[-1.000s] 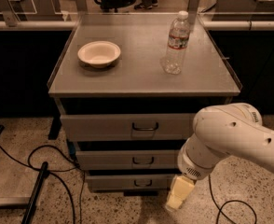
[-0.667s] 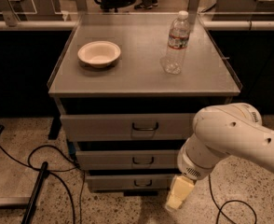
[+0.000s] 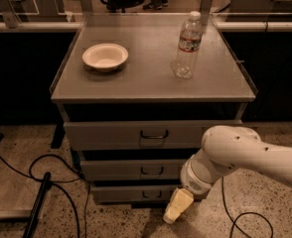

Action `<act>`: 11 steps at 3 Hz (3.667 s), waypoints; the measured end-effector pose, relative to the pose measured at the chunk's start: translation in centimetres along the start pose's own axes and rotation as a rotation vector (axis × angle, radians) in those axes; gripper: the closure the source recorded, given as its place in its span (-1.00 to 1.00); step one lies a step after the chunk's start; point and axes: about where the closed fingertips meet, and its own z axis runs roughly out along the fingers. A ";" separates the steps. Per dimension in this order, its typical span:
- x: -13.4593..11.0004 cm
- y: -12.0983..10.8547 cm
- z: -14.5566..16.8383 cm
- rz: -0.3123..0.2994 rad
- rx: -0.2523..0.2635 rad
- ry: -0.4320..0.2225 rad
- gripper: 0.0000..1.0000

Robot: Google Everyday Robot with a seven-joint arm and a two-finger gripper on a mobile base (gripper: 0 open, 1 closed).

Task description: Open middle drawer

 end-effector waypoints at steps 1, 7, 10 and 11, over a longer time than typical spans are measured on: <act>-0.6 -1.6 2.7 0.026 -0.022 -0.073 -1.00; -3.1 -7.6 11.4 0.008 0.023 -0.247 -1.00; -5.4 -11.2 15.8 0.069 0.056 -0.306 -1.00; -5.7 -12.5 15.3 0.062 0.092 -0.323 -1.00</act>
Offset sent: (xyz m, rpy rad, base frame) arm 0.0151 0.0069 -0.0216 0.0657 -0.0023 -0.0240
